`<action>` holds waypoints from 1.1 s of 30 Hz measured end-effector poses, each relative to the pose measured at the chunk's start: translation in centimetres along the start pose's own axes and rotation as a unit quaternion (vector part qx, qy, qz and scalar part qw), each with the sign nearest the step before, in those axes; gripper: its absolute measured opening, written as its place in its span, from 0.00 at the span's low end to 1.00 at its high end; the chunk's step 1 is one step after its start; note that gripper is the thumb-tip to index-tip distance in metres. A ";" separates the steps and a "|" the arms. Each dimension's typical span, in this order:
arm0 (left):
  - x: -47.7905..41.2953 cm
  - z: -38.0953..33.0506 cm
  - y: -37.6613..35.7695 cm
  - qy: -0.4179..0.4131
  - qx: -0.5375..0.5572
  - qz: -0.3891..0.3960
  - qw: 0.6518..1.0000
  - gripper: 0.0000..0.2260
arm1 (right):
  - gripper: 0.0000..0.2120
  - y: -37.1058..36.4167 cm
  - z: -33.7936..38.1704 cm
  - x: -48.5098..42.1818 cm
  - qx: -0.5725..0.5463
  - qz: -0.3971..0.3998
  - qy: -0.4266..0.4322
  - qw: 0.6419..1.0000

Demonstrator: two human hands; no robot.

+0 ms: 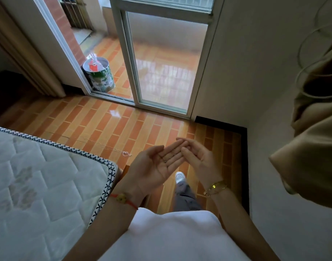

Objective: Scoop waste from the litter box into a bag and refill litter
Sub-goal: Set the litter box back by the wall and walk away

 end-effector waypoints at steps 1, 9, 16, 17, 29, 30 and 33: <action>-1.3 -0.9 -0.5 -0.006 0.010 -0.003 1.000 0.20 | 0.13 0.4 -0.1 -1.9 -0.003 0.009 0.001 1.000; -11.3 -7.6 -6.5 -0.075 0.088 -0.008 0.993 0.20 | 0.17 4.1 0.4 -18.1 0.000 0.100 0.015 0.995; -17.6 -13.0 -10.5 -0.149 0.150 -0.004 0.977 0.20 | 0.16 5.6 1.9 -30.2 0.023 0.196 0.040 0.980; -18.3 -13.9 -10.6 -0.160 0.158 -0.008 0.974 0.20 | 0.16 5.3 2.1 -31.7 0.029 0.206 0.045 0.977; -24.4 -26.9 -10.1 -0.246 0.224 -0.045 0.942 0.20 | 0.13 -2.5 2.6 -47.3 0.050 0.295 0.060 0.952; -24.7 -28.5 -10.0 -0.250 0.225 -0.045 0.941 0.20 | 0.13 -3.6 2.9 -48.8 0.048 0.299 0.059 0.951; -25.7 -34.1 -9.5 -0.258 0.221 -0.045 0.939 0.20 | 0.12 -7.3 3.9 -53.3 0.038 0.303 0.063 0.950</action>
Point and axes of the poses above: each hand's wrist, its own x-axis away from the middle knuckle, its own y-axis out of the back of the hand, z = x × y, the point moved 1 cm from there along -x, towards the middle knuckle, and after that the axes turned 10 degrees about x, right-handed, at the moved point
